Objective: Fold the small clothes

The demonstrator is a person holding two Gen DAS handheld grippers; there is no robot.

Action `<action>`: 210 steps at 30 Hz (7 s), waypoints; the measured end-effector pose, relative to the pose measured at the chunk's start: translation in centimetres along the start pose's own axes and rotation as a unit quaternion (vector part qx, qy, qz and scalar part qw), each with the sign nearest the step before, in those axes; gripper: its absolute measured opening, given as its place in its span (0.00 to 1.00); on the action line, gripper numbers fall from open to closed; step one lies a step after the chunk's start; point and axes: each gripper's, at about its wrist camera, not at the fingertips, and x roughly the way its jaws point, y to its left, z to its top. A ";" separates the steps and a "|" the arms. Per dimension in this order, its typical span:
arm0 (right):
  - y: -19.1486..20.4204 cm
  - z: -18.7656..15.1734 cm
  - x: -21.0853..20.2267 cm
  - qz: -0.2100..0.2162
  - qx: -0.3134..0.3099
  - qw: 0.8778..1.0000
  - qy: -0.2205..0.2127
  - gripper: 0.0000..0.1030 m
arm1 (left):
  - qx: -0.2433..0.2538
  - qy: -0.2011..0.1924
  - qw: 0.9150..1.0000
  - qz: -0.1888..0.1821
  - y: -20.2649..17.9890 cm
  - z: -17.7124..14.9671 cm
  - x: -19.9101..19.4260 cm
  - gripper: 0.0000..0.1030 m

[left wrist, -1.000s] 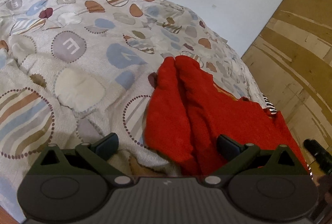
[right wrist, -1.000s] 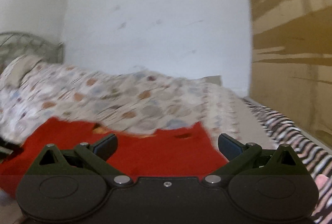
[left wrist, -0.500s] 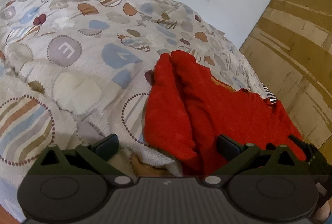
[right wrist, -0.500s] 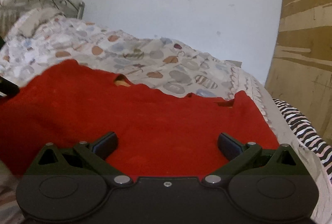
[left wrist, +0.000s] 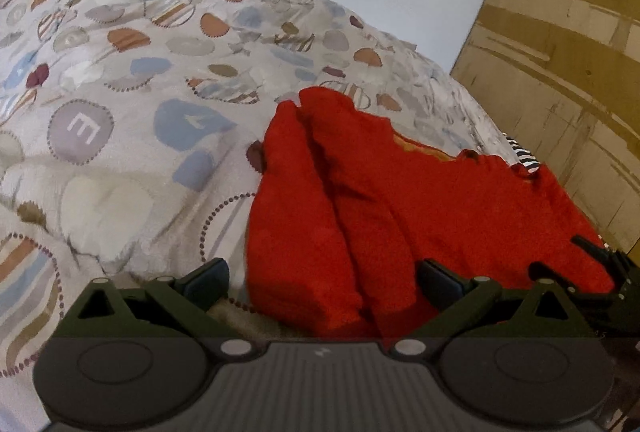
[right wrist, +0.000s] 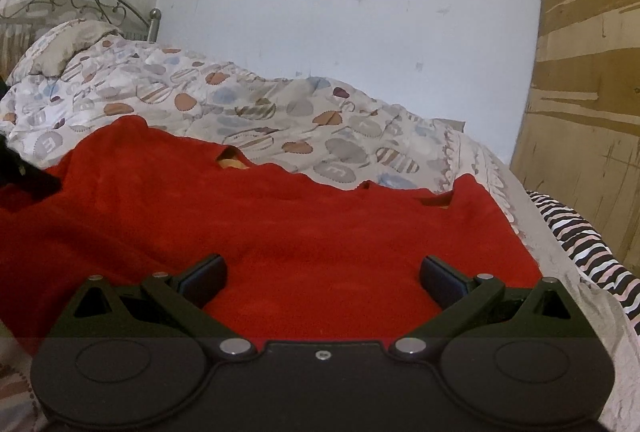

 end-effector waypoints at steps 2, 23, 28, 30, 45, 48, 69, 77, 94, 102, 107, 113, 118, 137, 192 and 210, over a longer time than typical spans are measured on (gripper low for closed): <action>0.0 0.0 0.0 0.000 0.000 1.000 -0.001 1.00 | 0.000 -0.004 1.000 0.004 0.0 0.1 -0.2 1.00; -10.3 7.0 3.2 0.006 0.011 1.000 0.025 0.93 | 0.076 -0.059 0.995 0.009 -3.0 6.5 2.1 0.89; -14.7 7.0 7.9 0.025 0.084 0.993 0.076 0.62 | 0.055 -0.057 0.997 0.023 -2.3 8.2 3.6 0.37; -15.0 6.8 8.8 0.029 0.091 0.991 0.090 0.42 | 0.048 -0.054 0.997 0.021 -1.9 8.6 4.0 0.11; -13.6 9.6 10.8 -0.045 0.037 0.998 0.023 0.06 | 0.092 -0.125 0.985 0.080 -2.5 10.9 4.9 0.05; -13.3 8.0 12.4 -0.058 0.026 0.996 0.057 0.06 | 0.094 -0.098 0.986 0.098 -1.7 9.7 6.8 0.05; -11.7 7.8 7.1 -0.063 -0.040 0.997 0.037 0.87 | 0.025 -0.082 0.995 0.059 0.4 7.9 0.7 0.99; -7.5 6.3 -1.6 -0.012 -0.021 1.000 -0.015 0.99 | -0.028 -0.039 0.999 -0.020 2.2 2.8 -2.5 1.00; -0.8 0.3 -2.4 -0.014 -0.037 0.999 -0.017 0.99 | -0.029 0.006 0.999 -0.018 1.7 0.0 -0.7 1.00; -1.2 -0.3 -2.4 -0.008 -0.015 1.000 -0.022 0.99 | -0.038 0.008 0.999 -0.027 1.9 0.2 -0.3 0.96; -1.3 -0.3 -2.4 -0.007 -0.013 1.000 -0.024 0.99 | -0.048 0.000 0.998 -0.040 1.8 0.2 -0.4 0.76; -1.3 -0.3 -2.4 -0.007 -0.012 1.000 -0.024 0.99 | -0.064 -0.007 0.996 -0.066 1.9 0.1 -0.6 0.37; -1.3 -0.3 -2.4 -0.006 -0.012 1.000 -0.023 0.99 | -0.027 -0.039 0.997 -0.059 -0.1 0.4 -1.9 0.22; -4.5 1.6 -6.5 -0.030 -0.104 0.994 -0.029 0.99 | 0.190 -0.026 0.976 -0.108 -21.1 9.4 1.8 0.16; -14.6 10.7 5.0 0.274 0.345 0.875 0.201 1.00 | 0.029 -0.067 0.988 -0.138 -11.4 1.1 -0.4 0.88; -14.1 10.0 15.2 0.181 0.473 0.792 0.340 0.94 | 0.166 -0.111 0.973 -0.114 -15.3 0.1 -1.3 0.69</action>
